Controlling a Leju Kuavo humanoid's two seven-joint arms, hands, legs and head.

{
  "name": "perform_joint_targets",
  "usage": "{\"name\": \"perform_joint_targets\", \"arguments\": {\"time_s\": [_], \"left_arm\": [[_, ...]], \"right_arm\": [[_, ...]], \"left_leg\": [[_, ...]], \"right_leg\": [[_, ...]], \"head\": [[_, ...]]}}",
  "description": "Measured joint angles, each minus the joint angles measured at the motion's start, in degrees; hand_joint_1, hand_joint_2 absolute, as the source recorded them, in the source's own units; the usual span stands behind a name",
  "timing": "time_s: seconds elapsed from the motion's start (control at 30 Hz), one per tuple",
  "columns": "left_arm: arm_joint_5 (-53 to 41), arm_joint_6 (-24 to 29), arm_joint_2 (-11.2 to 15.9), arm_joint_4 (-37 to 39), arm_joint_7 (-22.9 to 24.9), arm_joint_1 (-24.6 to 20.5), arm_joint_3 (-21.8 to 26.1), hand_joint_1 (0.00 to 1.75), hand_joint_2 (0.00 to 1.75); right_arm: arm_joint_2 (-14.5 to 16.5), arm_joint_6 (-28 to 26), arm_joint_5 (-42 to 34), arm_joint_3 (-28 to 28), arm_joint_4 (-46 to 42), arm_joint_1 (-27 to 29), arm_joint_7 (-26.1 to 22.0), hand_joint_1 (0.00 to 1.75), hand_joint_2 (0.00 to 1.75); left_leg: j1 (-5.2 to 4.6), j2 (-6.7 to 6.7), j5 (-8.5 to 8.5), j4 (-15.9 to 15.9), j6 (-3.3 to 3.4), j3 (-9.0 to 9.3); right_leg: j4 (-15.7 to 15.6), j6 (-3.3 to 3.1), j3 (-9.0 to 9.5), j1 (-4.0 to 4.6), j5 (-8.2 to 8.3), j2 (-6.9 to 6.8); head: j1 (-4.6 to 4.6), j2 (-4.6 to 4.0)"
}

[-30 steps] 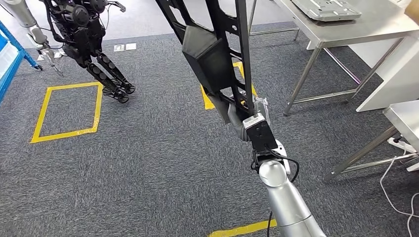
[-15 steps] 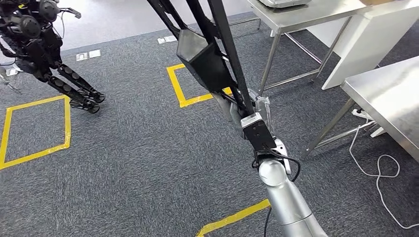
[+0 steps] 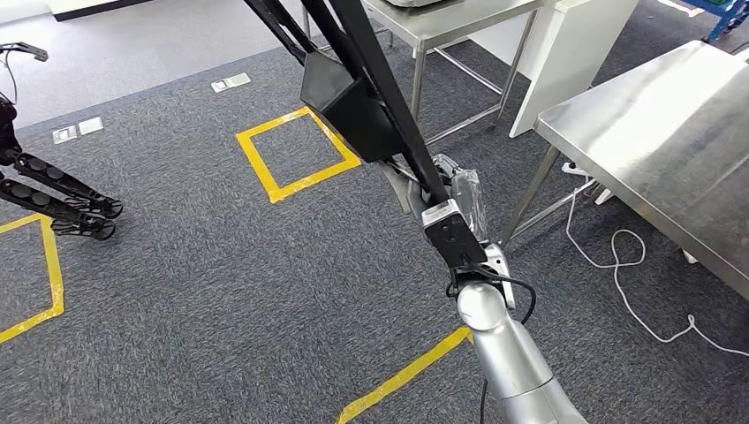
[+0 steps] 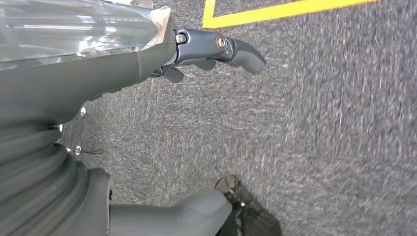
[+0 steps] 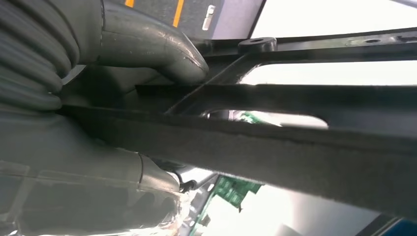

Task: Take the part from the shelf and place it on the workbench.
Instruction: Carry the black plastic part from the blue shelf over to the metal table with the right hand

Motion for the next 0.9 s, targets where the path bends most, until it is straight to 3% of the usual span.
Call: {"name": "perform_joint_targets", "arguments": {"time_s": [0.03,0.07,0.1,0.17,0.23,0.27,0.3,0.33,0.37,0.43,0.47,0.53,0.6,0.67,0.73,0.77,0.8,0.83,0.9], "left_arm": [[0.1,0.0,0.0,0.0,0.0,-0.1,0.1,0.0,1.75],[0.2,0.1,-0.1,0.0,0.0,-0.1,0.2,0.0,1.75],[0.3,0.2,-0.1,0.0,0.0,-0.1,0.3,0.0,1.75],[0.4,0.4,-0.1,0.0,0.0,0.0,0.5,0.0,1.75],[0.4,0.5,-0.1,0.0,0.2,0.0,0.6,0.0,1.75],[0.4,0.6,-0.2,0.0,0.2,0.0,0.6,0.0,1.75],[0.4,0.6,-0.2,0.0,0.2,0.0,0.6,0.0,1.75],[0.4,0.6,-0.3,0.0,0.3,0.0,0.6,0.0,1.75],[0.4,0.5,-0.3,0.0,0.3,0.0,0.6,0.0,1.75],[0.4,0.5,-0.3,0.0,0.3,0.0,0.6,0.0,1.75],[0.3,0.5,-0.3,0.0,0.3,0.0,0.6,0.0,1.75],[0.3,0.4,-0.3,0.0,0.3,-0.1,0.6,0.0,1.75],[0.2,0.4,-0.4,0.0,0.3,-0.2,0.6,0.0,1.75],[0.1,0.4,-0.4,0.0,0.3,-0.1,0.6,0.0,1.75],[0.1,0.3,-0.4,0.0,0.4,0.0,0.6,0.0,1.75],[0.0,0.3,-0.4,0.0,0.5,0.1,0.6,0.0,1.75],[0.0,0.2,-0.4,0.0,0.5,0.1,0.6,0.0,1.75],[0.0,0.0,-0.4,0.0,0.6,0.1,0.6,0.0,1.75],[-0.1,-0.3,-0.3,0.0,0.6,0.1,0.6,0.0,1.75]], "right_arm": [[0.0,0.0,0.0,0.0,0.1,-0.1,0.0,1.75,1.75],[0.0,0.0,-0.1,0.0,0.2,-0.3,0.0,1.75,1.75],[0.0,0.0,-0.2,0.1,0.3,-0.6,0.0,1.75,1.75],[0.0,0.1,-0.4,0.3,0.7,-1.3,0.0,1.75,1.75],[0.0,0.2,-0.5,0.4,1.1,-1.5,0.0,1.75,1.75],[0.0,0.2,-0.5,0.5,1.3,-1.5,0.1,1.75,1.75],[0.0,0.3,-0.5,0.5,1.5,-1.5,0.1,1.75,1.75],[0.0,0.3,-0.5,0.5,1.6,-1.5,0.1,1.75,1.75],[0.0,0.3,-0.6,0.5,1.7,-1.6,0.1,1.75,1.75],[0.0,0.3,-0.6,0.6,1.8,-1.8,0.1,1.75,1.75],[0.0,0.3,-0.6,0.6,1.8,-1.9,0.1,1.75,1.75],[0.0,0.3,-0.6,0.6,1.8,-1.9,0.1,1.75,1.75],[0.0,0.3,-0.6,0.6,1.8,-2.0,0.1,1.75,1.75],[0.2,0.3,-0.6,0.7,1.8,-2.1,0.1,1.75,1.75],[0.4,0.4,-0.6,0.8,2.0,-2.1,0.1,1.75,1.75],[0.4,0.4,-0.6,0.8,2.1,-2.1,0.1,1.75,1.75],[0.4,0.4,-0.6,0.8,2.1,-2.1,0.2,1.75,1.75],[0.4,0.5,-0.6,0.8,2.2,-2.1,0.2,1.75,1.75],[0.4,0.5,-0.6,0.8,2.2,-2.2,0.2,1.75,1.75]], "left_leg": [[0.02,0.8,0.24,-0.3,0.19,0.11],[0.05,1.67,0.51,-0.8,0.45,0.28],[0.1,2.59,0.77,-1.2,0.72,0.43],[-0.03,4.42,0.96,-1.6,1.0,0.54],[-0.13,6.2,0.93,-1.6,1.0,0.44],[-0.13,7.04,0.89,-1.5,0.97,0.42],[-0.11,7.78,0.85,-1.5,0.9,0.44],[-0.08,8.44,0.77,-1.5,0.76,0.52],[-0.19,9.05,0.62,-1.4,0.53,0.62],[-0.51,10.1,0.29,-1.3,-0.13,0.87],[-0.65,10.63,0.14,-1.2,-0.43,1.03],[-0.4,11.46,-0.17,-1.1,-1.01,1.25],[0.08,9.53,-1.99,1.1,-1.56,0.48],[0.29,6.31,-5.9,8.0,-1.79,-2.6],[0.29,5.2,-8.63,15.4,-1.74,-6.29],[0.3,5.1,-8.37,16.5,-1.63,-7.08],[0.3,5.0,-6.97,15.3,-1.48,-6.76],[0.34,4.65,-4.7,11.9,-1.3,-5.32],[0.61,2.01,-1.03,3.9,-1.02,-1.74]], "right_leg": [[0.1,0.32,-0.33,0.0,0.06,0.08],[0.9,0.5,-0.98,0.08,-0.36,-1.06],[2.6,0.54,-2.06,0.23,-1.24,-2.71],[9.4,0.4,-5.56,0.24,-4.31,-6.35],[15.7,0.78,-8.53,0.04,-6.36,-7.2],[16.2,1.22,-8.59,-0.1,-6.27,-7.41],[14.2,1.75,-7.35,-0.25,-5.35,-7.73],[10.3,2.28,-5.09,-0.44,-3.98,-8.48],[6.0,2.53,-2.63,-0.5,-2.7,-9.99],[0.5,2.17,0.53,-0.27,-1.09,-12.1],[-0.2,1.75,0.88,-0.09,-0.88,-12.36],[-0.2,0.91,0.78,-0.26,-0.59,-10.93],[-0.3,-0.05,0.79,-0.63,-0.33,-9.55],[-0.4,-0.8,0.77,-0.63,-0.19,-8.25],[-0.3,-1.07,0.72,-0.35,-0.14,-6.84],[-0.3,-1.11,0.72,-0.26,-0.11,-6.07],[-0.3,-1.14,0.76,-0.2,-0.09,-5.3],[-0.2,-1.15,0.82,-0.18,-0.07,-4.51],[0.0,-1.0,0.7,-0.04,-0.05,-3.14]], "head": [[-0.01,0.0],[0.1,0.0],[0.29,0.0],[0.6,0.0],[0.68,0.0],[0.69,0.0],[0.71,0.0],[0.7,0.0],[0.72,0.0],[0.64,0.0],[0.58,0.0],[0.47,0.0],[0.43,0.0],[0.31,0.0],[0.23,0.0],[0.23,0.0],[0.23,0.0],[0.22,0.0],[0.23,0.0]]}}
